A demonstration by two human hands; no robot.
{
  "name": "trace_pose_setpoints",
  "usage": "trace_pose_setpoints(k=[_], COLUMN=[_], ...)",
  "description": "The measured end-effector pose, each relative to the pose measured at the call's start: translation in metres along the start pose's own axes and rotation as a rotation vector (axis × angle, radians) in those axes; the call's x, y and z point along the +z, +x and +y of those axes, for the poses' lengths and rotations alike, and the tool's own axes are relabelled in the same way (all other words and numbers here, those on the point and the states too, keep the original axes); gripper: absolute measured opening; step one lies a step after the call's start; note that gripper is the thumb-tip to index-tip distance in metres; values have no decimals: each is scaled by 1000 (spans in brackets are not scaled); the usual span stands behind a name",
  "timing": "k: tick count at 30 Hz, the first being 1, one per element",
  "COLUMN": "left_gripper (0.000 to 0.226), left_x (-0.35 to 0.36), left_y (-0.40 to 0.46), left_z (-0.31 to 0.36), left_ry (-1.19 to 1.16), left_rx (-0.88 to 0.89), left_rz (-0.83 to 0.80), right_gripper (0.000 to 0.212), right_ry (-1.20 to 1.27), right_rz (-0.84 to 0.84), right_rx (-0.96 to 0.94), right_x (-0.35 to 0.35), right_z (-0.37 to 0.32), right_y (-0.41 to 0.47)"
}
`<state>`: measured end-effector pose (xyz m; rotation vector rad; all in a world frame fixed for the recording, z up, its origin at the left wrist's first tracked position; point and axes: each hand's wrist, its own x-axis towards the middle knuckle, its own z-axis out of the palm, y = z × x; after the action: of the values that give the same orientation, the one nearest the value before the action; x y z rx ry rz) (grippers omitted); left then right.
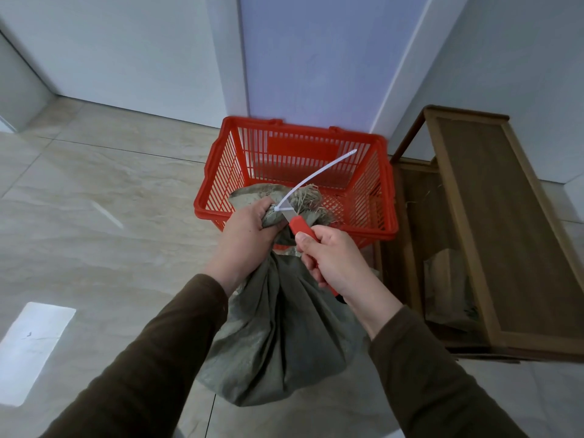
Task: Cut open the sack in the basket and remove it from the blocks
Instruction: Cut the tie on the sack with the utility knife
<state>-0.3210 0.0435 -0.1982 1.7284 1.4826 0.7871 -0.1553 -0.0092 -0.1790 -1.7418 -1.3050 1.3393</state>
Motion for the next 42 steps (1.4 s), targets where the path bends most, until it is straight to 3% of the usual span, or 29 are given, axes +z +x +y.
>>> trace_pose_setpoints(k=[16, 18, 20, 21, 25, 28, 30, 32, 33, 36, 40, 42], left_gripper=[4, 12, 22, 19, 17, 30, 25, 18, 27, 55, 48, 46], left_x=[-8, -21, -43, -47, -17, -13, -12, -6, -3, -4, 4, 4], left_y=[-8, -7, -6, -6, -12, -8, -10, -15, -16, -16, -17, -14], left_z=[-2, -14, -28, -30, -5, 5, 14, 27, 31, 33, 31, 37], left_ry=[138, 116, 59, 4, -230, -500, -628, -691, -685, -677, -577, -609], left_rx=[7, -91, -214, -231, -128, -161, -137, -100, -76, -66, -23, -7], left_rz=[-84, -50, 99, 135, -21, -95, -185, -278, -294, -292, -200, -216], right_gripper=[26, 26, 26, 26, 27, 25, 19, 9, 10, 31, 66, 67], right_ry=[2, 82, 277, 277, 134, 219, 299, 351, 386, 464, 465, 513], right_rz=[-73, 47, 276, 294, 11, 48, 37, -20, -20, 74, 82, 90], right_rx=[44, 94, 158, 161, 53, 7, -31, -66, -69, -41, -72, -64], right_x=[6, -21, -65, -75, -21, -26, -34, -23, -16, -10, -3, 0], right_z=[-6, -4, 1, 2, -7, -12, -12, -13, -13, -14, -14, -14], right_y=[-16, -15, -13, -16, -16, -9, -11, -17, -17, -14, -11, -8])
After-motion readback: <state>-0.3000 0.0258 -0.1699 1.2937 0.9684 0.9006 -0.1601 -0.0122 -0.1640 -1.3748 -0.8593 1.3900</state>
